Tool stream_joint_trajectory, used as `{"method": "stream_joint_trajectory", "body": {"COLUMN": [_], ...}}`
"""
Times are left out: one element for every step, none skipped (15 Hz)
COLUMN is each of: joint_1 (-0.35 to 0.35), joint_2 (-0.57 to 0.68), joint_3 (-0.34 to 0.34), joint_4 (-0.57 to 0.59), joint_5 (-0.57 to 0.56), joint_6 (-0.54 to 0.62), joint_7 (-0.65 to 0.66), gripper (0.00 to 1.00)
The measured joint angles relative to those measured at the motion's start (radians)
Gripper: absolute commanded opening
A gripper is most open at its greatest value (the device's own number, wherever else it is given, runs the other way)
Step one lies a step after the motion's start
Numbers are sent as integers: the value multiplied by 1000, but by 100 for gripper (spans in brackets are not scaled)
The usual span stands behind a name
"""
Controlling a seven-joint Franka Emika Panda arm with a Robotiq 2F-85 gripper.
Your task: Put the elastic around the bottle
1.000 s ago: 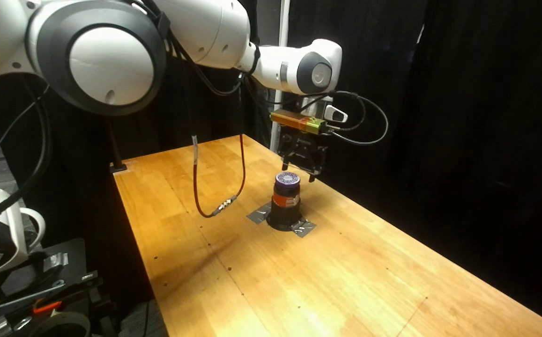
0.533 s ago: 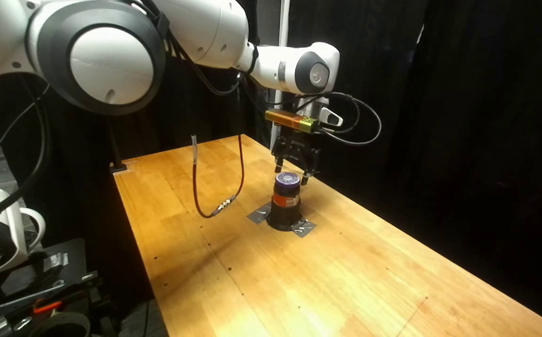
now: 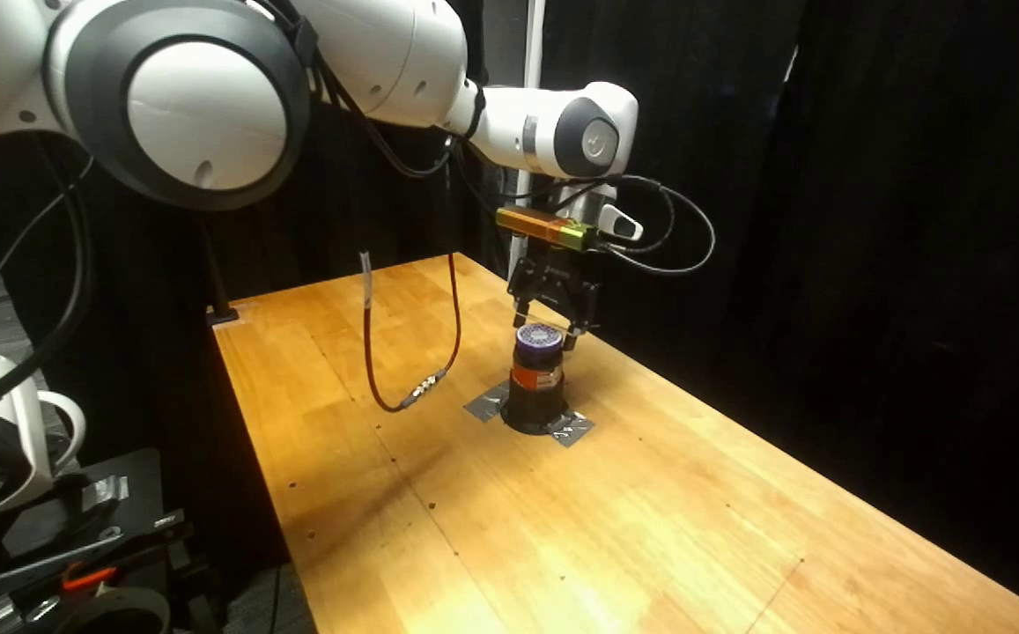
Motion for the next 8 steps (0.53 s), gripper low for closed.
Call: {"method": "stream_joint_trajectory", "body": {"joint_1": [-1,-1,-2,-4,-7,-12,-15,-18], "joint_2": [-7,-17,-28,-42,-58,-75,-94,-115], "joint_3": [-1,-3,-5,-7,-8,-8,-8,-8], "joint_4": [-13,-32,-56,-86,-120,-156,-197,-239], "joint_5": [0,-1,-2,-2,-2,-2,-2,-2], "joint_6": [7,19,33,47,61,73,88,108], "joint_7": [0,0,0,0,0,-1,-3,-3], "gripper": [100,100,100,100,100,100,100,100]}}
